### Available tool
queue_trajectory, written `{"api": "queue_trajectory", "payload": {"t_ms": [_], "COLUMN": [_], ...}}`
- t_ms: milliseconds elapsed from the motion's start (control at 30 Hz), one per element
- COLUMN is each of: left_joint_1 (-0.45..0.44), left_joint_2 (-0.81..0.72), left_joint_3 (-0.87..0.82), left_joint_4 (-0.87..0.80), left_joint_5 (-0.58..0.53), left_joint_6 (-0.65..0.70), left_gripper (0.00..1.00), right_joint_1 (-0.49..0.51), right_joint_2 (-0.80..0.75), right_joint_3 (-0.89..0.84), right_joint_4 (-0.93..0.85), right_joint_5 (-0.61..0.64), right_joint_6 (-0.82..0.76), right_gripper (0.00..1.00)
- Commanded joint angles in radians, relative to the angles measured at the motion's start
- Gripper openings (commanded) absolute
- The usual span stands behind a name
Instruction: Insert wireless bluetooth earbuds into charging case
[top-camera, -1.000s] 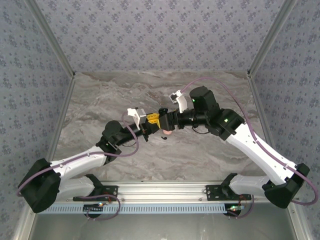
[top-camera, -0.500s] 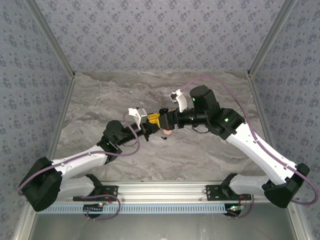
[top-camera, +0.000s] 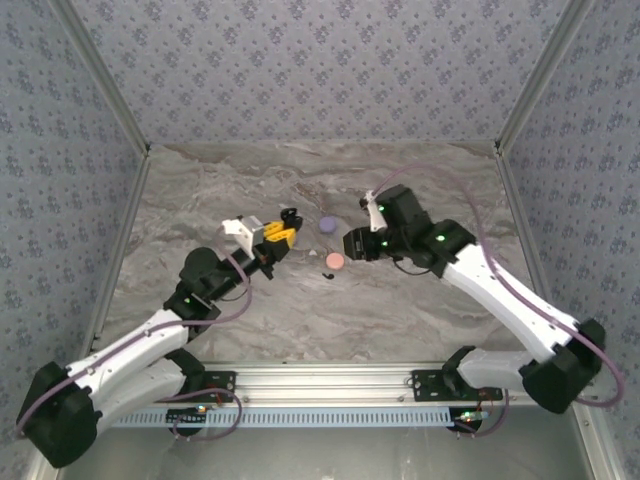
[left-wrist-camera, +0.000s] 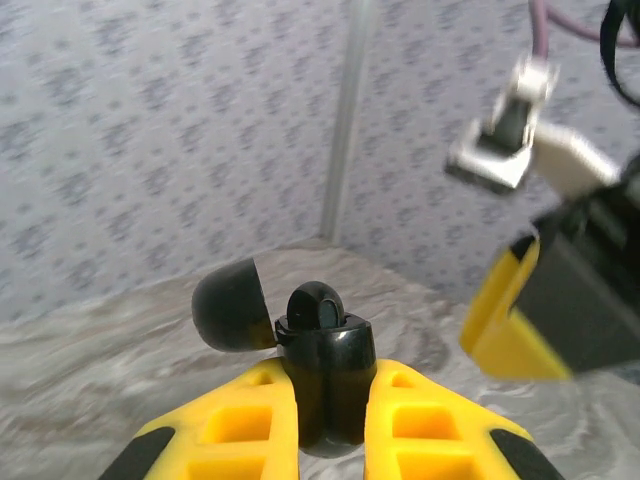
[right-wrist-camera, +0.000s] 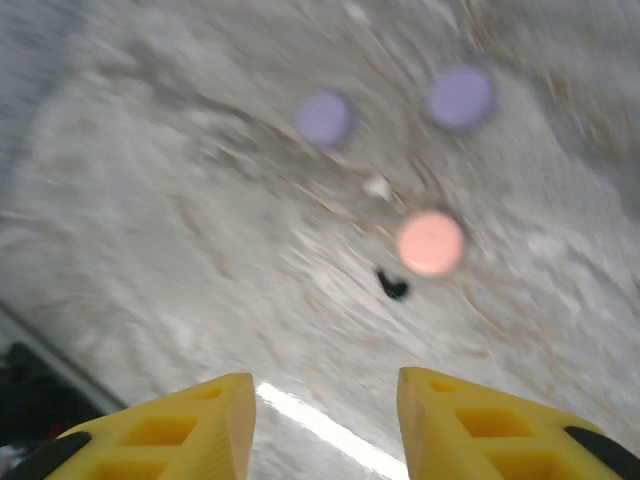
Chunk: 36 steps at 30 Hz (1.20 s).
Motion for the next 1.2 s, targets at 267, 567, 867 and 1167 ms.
{"api": "queue_trajectory", "payload": {"t_ms": [267,567,867,1167], "left_joint_1": [0.103,0.103,0.105,0.105], "left_joint_2": [-0.11,-0.136,-0.15,-0.151], "left_joint_3": [-0.078,-0.089,-0.089,-0.086], "left_joint_4": [-0.093,-0.093,-0.093,-0.091], "left_joint_5": [-0.014,-0.009,-0.006,-0.004], "left_joint_6": [-0.044,-0.04,-0.041,-0.044], "left_gripper": [0.0,0.0,0.0,0.0], "right_joint_1": [0.114,0.129,0.139,0.152], "right_joint_2": [0.398,0.581,0.677,0.712], "right_joint_3": [-0.053,0.083,0.146,0.148], "right_joint_4": [0.237,0.181,0.124,0.081], "right_joint_5": [0.264,0.387,0.386,0.393], "right_joint_6": [0.181,0.216,0.198,0.197], "right_gripper": [0.52,0.68,0.72,0.73]}}
